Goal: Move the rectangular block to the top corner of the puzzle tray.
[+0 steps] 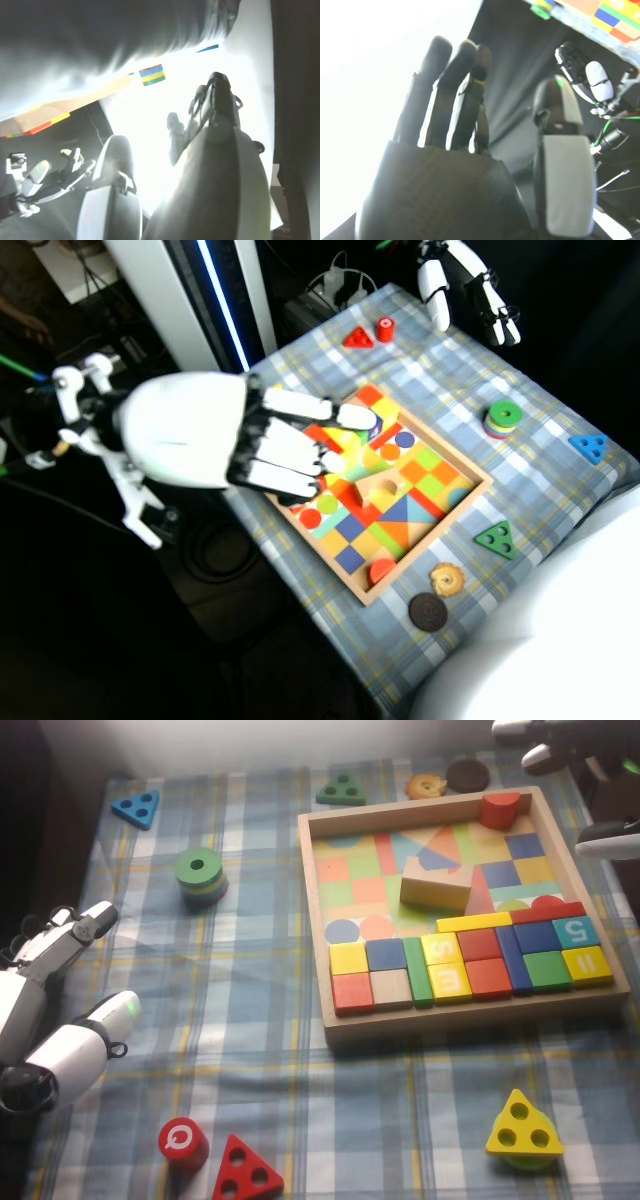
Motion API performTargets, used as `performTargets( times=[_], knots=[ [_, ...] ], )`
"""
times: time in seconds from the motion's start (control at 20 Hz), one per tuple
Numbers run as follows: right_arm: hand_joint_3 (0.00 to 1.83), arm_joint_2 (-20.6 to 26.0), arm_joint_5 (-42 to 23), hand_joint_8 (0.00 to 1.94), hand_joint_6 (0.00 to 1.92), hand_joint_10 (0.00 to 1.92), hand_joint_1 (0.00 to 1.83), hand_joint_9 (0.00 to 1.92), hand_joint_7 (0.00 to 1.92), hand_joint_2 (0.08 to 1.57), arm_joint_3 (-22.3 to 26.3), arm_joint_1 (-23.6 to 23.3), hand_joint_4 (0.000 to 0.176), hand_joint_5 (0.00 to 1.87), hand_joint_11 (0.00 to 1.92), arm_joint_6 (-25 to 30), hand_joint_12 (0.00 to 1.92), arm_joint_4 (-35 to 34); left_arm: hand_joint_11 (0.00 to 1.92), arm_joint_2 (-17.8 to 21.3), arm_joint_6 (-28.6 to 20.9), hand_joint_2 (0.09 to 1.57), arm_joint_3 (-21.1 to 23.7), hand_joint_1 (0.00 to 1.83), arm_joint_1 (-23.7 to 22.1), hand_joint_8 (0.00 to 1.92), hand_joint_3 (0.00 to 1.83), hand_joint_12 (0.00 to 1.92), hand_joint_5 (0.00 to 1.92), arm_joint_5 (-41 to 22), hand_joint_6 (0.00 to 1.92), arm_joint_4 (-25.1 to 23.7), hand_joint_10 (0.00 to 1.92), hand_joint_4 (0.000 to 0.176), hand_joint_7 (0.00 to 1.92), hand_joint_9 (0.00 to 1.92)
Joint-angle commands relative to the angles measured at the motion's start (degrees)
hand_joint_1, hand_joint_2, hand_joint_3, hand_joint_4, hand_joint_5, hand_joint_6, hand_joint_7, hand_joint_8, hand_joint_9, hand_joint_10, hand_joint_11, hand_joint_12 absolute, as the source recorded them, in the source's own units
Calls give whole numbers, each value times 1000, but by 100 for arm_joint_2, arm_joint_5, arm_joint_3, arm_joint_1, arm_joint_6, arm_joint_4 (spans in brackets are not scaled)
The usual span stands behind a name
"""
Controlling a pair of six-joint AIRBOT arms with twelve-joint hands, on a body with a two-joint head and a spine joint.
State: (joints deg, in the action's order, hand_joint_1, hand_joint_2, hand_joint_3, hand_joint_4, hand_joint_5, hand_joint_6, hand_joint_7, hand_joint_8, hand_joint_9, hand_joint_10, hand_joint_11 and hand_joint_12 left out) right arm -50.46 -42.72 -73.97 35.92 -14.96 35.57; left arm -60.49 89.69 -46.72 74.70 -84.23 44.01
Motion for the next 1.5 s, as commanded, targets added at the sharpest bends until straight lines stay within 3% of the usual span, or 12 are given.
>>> performTargets(
  times=[0.0, 0.1, 0.3, 0.45, 0.55, 0.75, 0.8, 0.9, 1.0, 1.1, 1.15, 1.45],
  knots=[
    [0, -38, -258, 1898, 11, 1919, 1169, 1212, 956, 1101, -18, -201, 0, 405, 1267, 197, 1921, 32, 0, 6, -34, 1361, -50, 727, -11, 1, 0, 0, 309, -589, 0, -267, 3, 88, 57, 63],
    [1, -85, 107, 1939, 18, 1921, 1349, 1500, 1264, 1108, -92, -643, 0, 453, 1527, 772, 1921, 984, 0, 9, -34, 1355, -62, 768, -11, 1, 0, 0, 321, -561, 4, -276, 3, 72, 59, 66],
    [3, -357, 404, 1941, 17, 1921, 1492, 1627, 1420, 1123, -521, -1267, 0, 505, 1665, 2597, 1921, 2987, 0, 9, -34, 1348, -98, 811, -13, 3, 0, 0, 333, -476, 5, -322, 4, 48, 70, 73],
    [3, -590, 473, 1941, 13, 1921, 1617, 1599, 1416, 1131, -732, -1578, 0, 538, 1659, 3473, 1921, 4150, 0, 10, -34, 1356, -108, 783, -15, 1, 0, 0, 323, -410, 2, -340, 0, 51, 58, 64],
    [1, -724, 492, 1941, 13, 1921, 1709, 1618, 1453, 1133, -796, -1763, 0, 559, 1684, 3764, 1921, 4693, 0, 11, -34, 1351, -122, 775, -15, 2, 0, 0, 324, -385, 2, -343, 2, 71, 63, 68],
    [2, -1005, 497, 1941, 2, 1921, 1726, 1645, 1459, 1143, -1031, -1808, 0, 523, 1688, 3918, 1921, 5116, 0, 16, -34, 1353, -134, 735, -15, 1, 1, 0, 295, -373, 0, -345, 2, 98, 42, 60],
    [1, -1035, 496, 1941, 5, 1921, 1710, 1666, 1484, 1141, -1124, -1814, 0, 532, 1704, 4029, 1921, 5256, 0, 15, -34, 1348, -137, 760, -15, 4, 0, 0, 311, -371, 5, -354, 3, 84, 54, 64],
    [4, -1161, 496, 1941, 1, 1921, 1706, 1623, 1479, 1149, -1237, -1814, 0, 512, 1671, 4133, 1921, 5441, 0, 16, -34, 1346, -137, 764, -15, 0, 0, 0, 297, -371, 0, -366, 0, 110, 44, 55],
    [10, -1246, 496, 1941, 4, 1921, 1673, 1560, 1418, 1170, -1308, -1813, 0, 456, 1602, 4190, 1921, 5564, 0, 21, -34, 1340, -135, 778, -15, 3, 0, 0, 316, -364, 7, -367, 4, 86, 50, 64],
    [10, -1331, 497, 1941, 7, 1921, 1631, 1507, 1354, 1178, -1348, -1810, 0, 464, 1554, 4275, 1921, 5728, 0, 25, -35, 1343, -131, 774, -15, 0, 0, 0, 314, -370, 5, -368, 1, 91, 44, 58],
    [10, -1369, 497, 1941, 11, 1921, 1603, 1501, 1344, 1181, -1362, -1797, 0, 481, 1549, 4286, 1921, 5764, 0, 25, -35, 1345, -129, 775, -15, 2, 0, 0, 314, -373, 4, -368, 3, 77, 46, 63],
    [6, -1484, 496, 1941, 1, 1921, 1534, 1488, 1319, 1195, -1402, -1674, 0, 481, 1525, 4286, 1921, 5812, 0, 26, -35, 1342, -123, 779, -15, 2, 0, 0, 319, -371, 4, -369, 0, 94, 45, 59]
  ],
)
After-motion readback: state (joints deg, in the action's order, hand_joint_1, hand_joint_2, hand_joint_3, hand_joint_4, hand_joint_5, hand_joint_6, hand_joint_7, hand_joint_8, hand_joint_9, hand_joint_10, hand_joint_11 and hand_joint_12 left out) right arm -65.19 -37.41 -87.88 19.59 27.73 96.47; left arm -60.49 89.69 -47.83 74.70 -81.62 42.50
